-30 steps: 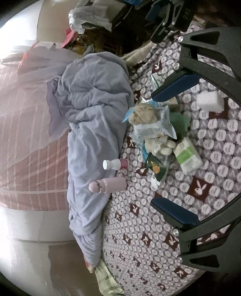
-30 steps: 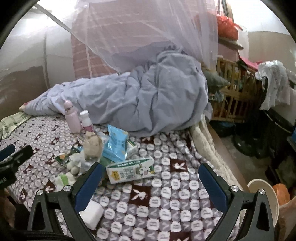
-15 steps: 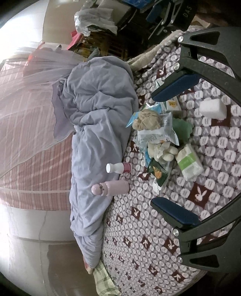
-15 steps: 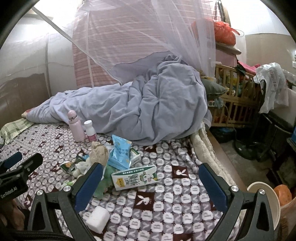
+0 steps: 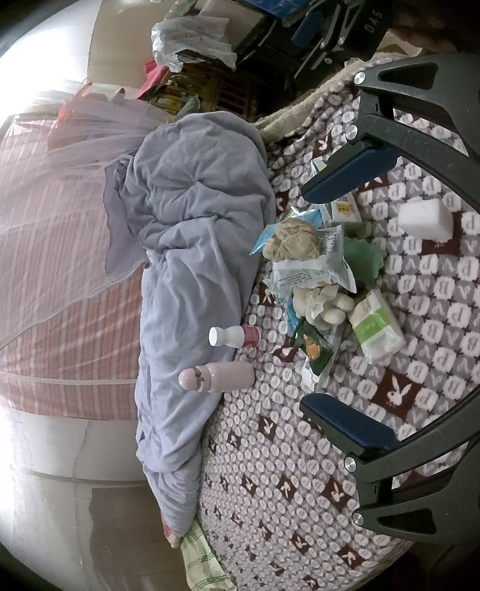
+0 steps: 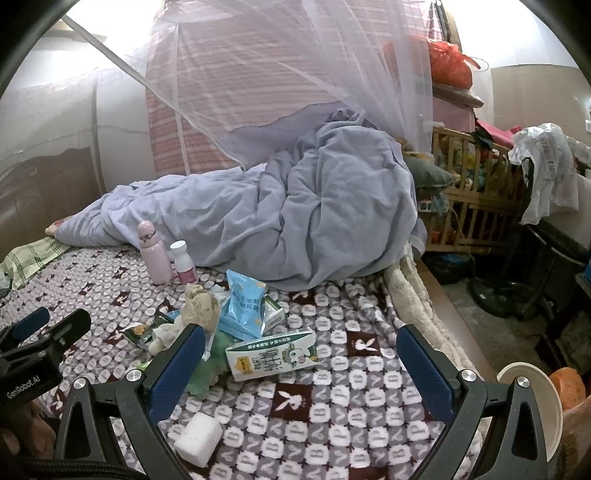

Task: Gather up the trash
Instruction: 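Move both tools toward the trash pile on the bed, then grasp the white sponge with the right gripper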

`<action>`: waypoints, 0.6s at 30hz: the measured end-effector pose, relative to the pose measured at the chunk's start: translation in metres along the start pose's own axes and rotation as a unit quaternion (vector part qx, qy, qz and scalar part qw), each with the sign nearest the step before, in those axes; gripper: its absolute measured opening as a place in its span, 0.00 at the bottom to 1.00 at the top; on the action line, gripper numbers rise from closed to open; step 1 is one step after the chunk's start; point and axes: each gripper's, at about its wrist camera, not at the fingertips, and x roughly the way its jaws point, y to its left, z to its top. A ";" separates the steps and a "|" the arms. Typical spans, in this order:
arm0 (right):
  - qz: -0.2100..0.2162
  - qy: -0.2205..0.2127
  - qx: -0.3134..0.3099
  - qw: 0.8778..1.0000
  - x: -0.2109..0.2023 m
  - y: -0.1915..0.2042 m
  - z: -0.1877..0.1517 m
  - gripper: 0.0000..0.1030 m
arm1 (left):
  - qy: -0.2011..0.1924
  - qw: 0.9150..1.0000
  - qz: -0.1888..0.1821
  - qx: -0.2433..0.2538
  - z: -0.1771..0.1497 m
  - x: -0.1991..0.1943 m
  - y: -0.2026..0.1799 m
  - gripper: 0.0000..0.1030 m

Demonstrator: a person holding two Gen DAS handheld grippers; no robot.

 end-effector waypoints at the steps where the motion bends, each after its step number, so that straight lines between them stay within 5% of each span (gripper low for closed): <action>1: -0.001 0.001 -0.002 1.000 0.000 0.000 0.000 1.00 | 0.000 1.000 0.000 0.000 0.000 0.000 0.000 0.99; 18: 0.002 0.003 0.000 1.000 0.003 0.001 0.001 1.00 | 0.000 1.000 0.002 -0.002 0.002 0.003 0.001 0.99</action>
